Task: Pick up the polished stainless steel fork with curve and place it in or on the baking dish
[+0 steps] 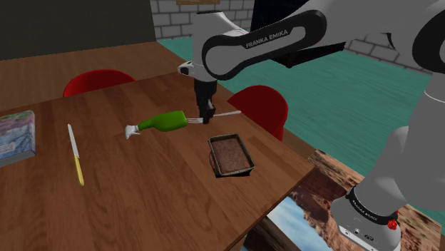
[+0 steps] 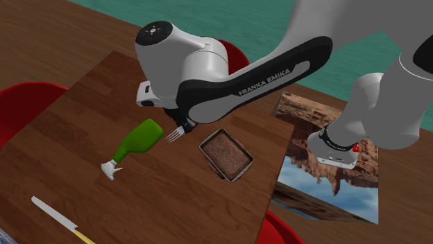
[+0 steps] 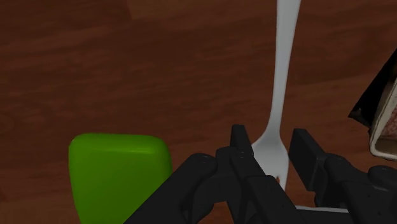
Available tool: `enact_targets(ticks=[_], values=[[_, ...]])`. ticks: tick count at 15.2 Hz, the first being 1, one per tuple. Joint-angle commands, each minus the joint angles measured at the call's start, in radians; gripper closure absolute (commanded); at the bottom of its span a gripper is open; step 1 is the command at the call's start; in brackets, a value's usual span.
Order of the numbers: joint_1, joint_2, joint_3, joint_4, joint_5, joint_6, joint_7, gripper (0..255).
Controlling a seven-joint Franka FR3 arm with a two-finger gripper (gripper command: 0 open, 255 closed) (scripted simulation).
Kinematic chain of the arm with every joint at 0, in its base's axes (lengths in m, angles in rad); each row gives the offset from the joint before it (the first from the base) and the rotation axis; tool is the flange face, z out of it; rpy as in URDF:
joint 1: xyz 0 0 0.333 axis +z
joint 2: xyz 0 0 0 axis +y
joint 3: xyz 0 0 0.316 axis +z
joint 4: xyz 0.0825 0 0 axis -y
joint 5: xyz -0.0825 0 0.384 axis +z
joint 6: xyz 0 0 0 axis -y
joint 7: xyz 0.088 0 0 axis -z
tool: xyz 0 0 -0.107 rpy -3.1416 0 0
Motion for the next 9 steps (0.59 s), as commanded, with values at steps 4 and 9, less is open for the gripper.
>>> enact_targets(ticks=[4, 9], values=[[0.0, -0.017, 0.0, 0.048, 0.001, -0.065, 0.001, 255], [-0.001, -0.03, 0.001, 0.097, 0.002, -0.127, 0.002, 255]])
